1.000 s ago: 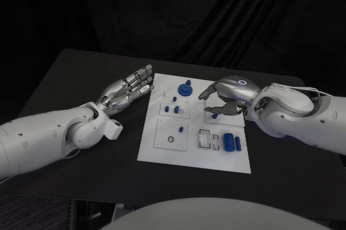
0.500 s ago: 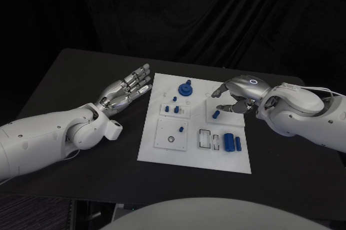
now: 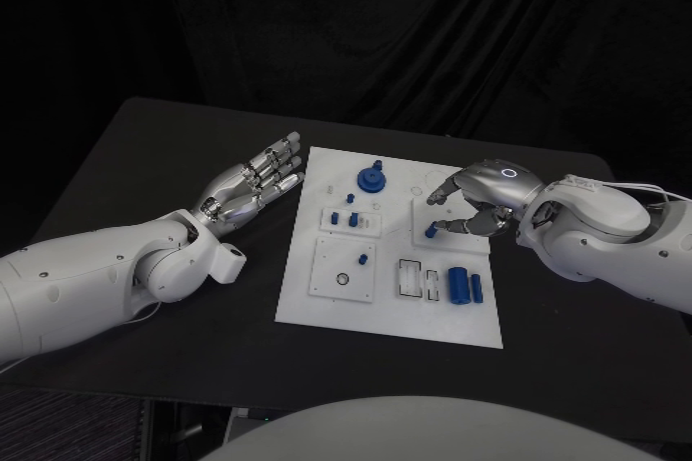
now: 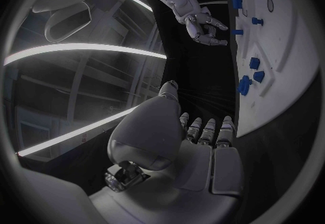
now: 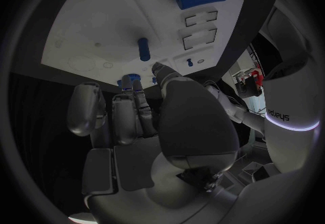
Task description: Assemble the parts on the task board
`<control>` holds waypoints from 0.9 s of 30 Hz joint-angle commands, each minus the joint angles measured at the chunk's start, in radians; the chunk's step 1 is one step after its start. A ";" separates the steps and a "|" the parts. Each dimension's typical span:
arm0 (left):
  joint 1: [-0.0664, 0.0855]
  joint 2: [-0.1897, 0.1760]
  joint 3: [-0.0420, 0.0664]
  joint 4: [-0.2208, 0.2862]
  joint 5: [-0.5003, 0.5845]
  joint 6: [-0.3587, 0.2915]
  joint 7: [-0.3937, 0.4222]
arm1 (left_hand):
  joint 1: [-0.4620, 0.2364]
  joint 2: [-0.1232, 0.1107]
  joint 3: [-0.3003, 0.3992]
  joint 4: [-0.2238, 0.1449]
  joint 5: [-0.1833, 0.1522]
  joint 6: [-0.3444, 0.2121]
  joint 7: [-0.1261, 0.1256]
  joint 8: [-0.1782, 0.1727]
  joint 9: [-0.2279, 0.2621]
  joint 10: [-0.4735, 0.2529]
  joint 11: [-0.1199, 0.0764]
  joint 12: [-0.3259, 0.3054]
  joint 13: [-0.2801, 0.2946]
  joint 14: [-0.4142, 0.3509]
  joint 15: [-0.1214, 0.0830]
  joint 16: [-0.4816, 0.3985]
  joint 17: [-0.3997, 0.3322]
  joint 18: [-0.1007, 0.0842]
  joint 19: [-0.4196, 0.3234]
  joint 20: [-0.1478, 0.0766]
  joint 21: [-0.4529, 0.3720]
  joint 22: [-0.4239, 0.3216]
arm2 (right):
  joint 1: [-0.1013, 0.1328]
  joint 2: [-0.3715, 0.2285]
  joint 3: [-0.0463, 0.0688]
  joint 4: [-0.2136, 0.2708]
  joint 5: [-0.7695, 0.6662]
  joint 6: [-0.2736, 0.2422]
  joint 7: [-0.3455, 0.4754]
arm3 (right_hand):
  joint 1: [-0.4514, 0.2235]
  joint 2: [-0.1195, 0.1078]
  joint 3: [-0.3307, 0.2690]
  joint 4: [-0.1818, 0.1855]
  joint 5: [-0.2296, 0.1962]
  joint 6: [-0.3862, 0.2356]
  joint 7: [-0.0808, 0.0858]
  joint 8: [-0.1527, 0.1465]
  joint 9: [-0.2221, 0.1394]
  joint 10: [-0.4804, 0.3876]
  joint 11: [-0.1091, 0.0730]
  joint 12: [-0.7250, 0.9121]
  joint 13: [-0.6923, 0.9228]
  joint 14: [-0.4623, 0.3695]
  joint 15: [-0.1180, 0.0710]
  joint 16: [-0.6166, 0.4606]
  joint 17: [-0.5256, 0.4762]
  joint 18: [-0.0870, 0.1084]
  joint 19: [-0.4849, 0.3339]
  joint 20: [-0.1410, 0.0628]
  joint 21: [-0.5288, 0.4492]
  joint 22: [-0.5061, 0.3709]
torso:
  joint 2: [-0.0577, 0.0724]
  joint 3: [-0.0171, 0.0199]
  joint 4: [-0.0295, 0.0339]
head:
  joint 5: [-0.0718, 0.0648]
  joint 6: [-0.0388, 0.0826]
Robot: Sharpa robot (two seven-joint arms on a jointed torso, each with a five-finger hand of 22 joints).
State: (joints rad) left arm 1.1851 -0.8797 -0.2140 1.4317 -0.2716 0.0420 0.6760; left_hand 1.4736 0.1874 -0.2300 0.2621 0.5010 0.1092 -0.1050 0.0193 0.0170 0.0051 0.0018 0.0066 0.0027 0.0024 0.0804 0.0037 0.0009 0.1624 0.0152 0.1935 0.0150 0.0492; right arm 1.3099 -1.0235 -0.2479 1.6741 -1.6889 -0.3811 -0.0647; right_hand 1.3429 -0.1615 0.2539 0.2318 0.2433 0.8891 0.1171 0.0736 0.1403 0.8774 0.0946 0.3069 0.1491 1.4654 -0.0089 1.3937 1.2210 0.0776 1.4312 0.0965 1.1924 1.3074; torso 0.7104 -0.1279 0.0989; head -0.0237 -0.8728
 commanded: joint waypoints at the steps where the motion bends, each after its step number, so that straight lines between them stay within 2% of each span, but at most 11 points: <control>1: -0.003 0.000 0.001 0.000 0.001 0.006 0.033 | 0.001 0.001 0.001 0.006 0.000 -0.002 0.005 -0.002 0.001 -0.002 0.006 -0.006 -0.002 -0.002 0.007 -0.004 -0.001 0.011 0.000 0.006 -0.003 -0.001 | -0.009 -0.002 0.000 0.000 -0.012 0.015 -0.026 | -0.008 -0.007 -0.004 0.008 0.002 0.003 -0.003 -0.001 -0.003 0.009 -0.001 0.004 -0.001 0.014 -0.002 0.004 0.000 -0.002 0.001 -0.001 0.001 0.164 | 0.000 -0.0001 0.0005 | -0.001 0.000; 10: -0.005 0.000 0.001 0.001 0.001 0.011 0.030 | 0.002 0.001 0.002 0.006 0.001 -0.001 0.006 -0.002 0.001 -0.002 0.007 -0.006 -0.002 -0.002 0.009 -0.004 -0.001 0.011 0.000 0.011 -0.003 -0.001 | -0.030 0.012 0.000 -0.018 -0.012 0.029 -0.029 | 0.002 -0.003 -0.007 0.017 0.003 0.021 0.012 0.007 -0.004 0.022 -0.002 0.005 -0.004 0.013 0.003 0.000 -0.006 -0.002 0.001 0.002 -0.003 0.163 | 0.000 0.0001 -0.0002 | 0.001 0.000; 12: -0.006 0.000 0.001 0.002 0.001 0.013 0.028 | 0.002 0.002 0.002 0.005 0.001 -0.001 0.008 -0.002 0.001 -0.002 0.008 -0.006 -0.002 -0.002 0.010 -0.004 -0.001 0.011 0.000 0.013 -0.003 -0.001 | -0.034 0.019 0.000 -0.025 -0.012 0.033 -0.030 | 0.021 0.002 -0.002 0.013 0.003 0.039 0.013 0.013 -0.004 0.033 -0.003 0.004 -0.006 0.013 0.006 -0.001 -0.008 -0.001 0.000 0.005 -0.007 0.162 | 0.000 0.0000 -0.0001 | 0.003 0.000; 21: -0.007 -0.002 0.001 0.006 0.001 0.020 0.023 | 0.007 0.000 0.003 0.001 0.007 0.003 0.018 -0.001 0.001 -0.001 0.016 -0.005 -0.002 -0.002 0.014 -0.004 -0.001 0.013 0.001 0.021 -0.003 -0.001 | -0.045 0.042 0.000 -0.046 -0.012 0.037 -0.027 | 0.066 0.017 0.027 -0.016 0.003 0.092 0.013 0.032 0.005 0.072 -0.009 -0.004 -0.016 0.015 0.003 -0.001 -0.006 -0.001 0.001 0.004 -0.006 0.162 | 0.001 0.0017 -0.0002 | 0.002 0.000; 27: -0.007 -0.002 0.001 0.006 0.001 0.024 0.020 | 0.008 0.000 0.003 -0.001 0.008 0.005 0.020 -0.001 0.002 -0.001 0.018 -0.005 -0.002 -0.002 0.014 -0.004 -0.001 0.013 0.001 0.022 -0.003 -0.001 | -0.049 0.054 0.000 -0.057 -0.012 0.032 -0.022 | 0.078 0.021 0.042 -0.026 0.003 0.112 0.008 0.039 0.010 0.093 -0.012 -0.011 -0.023 0.015 0.001 -0.001 -0.006 -0.001 0.001 0.002 -0.006 0.162 | 0.001 0.0014 0.0006 | 0.001 0.000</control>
State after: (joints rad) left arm 1.1806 -0.8823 -0.2138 1.4355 -0.2715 0.0487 0.6765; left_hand 1.4736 0.1874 -0.2299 0.2621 0.5050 0.1167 -0.0906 0.0193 0.0175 0.0034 0.0144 0.0066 0.0019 0.0023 0.0879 0.0037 0.0016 0.1622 0.0150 0.2078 0.0150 0.0494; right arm 1.2634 -0.9697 -0.2479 1.6196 -1.6924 -0.3505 -0.0708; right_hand 1.4113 -0.1394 0.2918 0.2050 0.2433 0.9969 0.1241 0.1087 0.1499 0.9694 0.0820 0.3003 0.1268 1.4654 -0.0089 1.3937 1.2142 0.0779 1.4312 0.0965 1.1886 1.3076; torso 0.7111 -0.1265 0.0988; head -0.0218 -0.8728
